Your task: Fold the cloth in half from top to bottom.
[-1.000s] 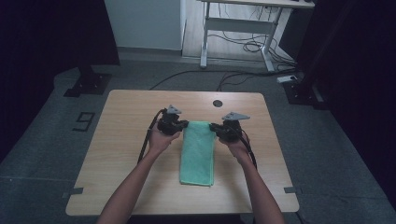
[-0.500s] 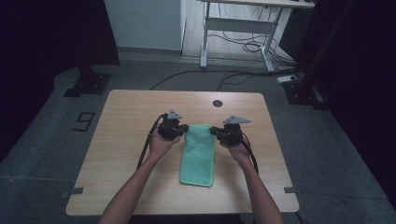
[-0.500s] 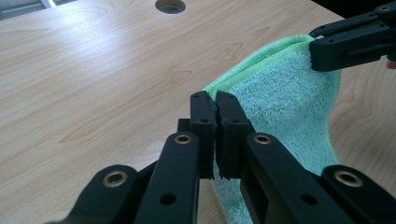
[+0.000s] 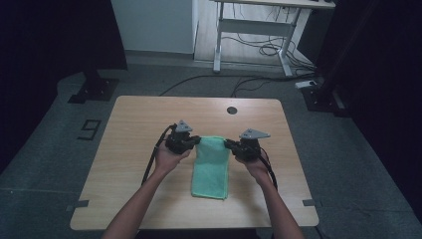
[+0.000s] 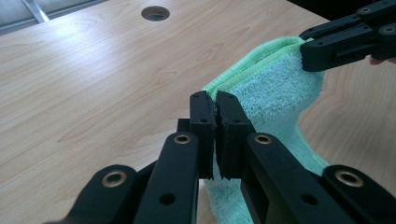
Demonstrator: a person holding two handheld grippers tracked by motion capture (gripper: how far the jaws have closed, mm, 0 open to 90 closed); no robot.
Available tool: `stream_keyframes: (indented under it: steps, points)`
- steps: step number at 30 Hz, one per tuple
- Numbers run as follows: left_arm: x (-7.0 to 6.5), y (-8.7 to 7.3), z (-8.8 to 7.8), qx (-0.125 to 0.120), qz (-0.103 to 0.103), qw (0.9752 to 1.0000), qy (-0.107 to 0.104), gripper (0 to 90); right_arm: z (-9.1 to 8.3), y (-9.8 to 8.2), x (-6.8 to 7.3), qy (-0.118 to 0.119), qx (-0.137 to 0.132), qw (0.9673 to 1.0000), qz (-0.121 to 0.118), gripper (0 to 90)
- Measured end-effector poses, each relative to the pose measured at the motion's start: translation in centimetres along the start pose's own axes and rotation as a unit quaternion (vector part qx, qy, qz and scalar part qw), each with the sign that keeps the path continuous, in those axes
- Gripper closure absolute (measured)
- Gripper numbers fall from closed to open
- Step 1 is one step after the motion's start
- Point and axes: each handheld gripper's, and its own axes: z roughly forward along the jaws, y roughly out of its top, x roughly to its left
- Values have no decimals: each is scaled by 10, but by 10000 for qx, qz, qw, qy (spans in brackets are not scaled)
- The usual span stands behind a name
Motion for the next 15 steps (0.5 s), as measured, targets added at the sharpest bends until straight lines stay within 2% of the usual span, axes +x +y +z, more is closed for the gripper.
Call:
stream_keyframes:
  steps: [15]
  points:
    - [-10,-21,-12,-30,47,9999,-121,859,-9,-14,16,163,-25,9998,-100,835]
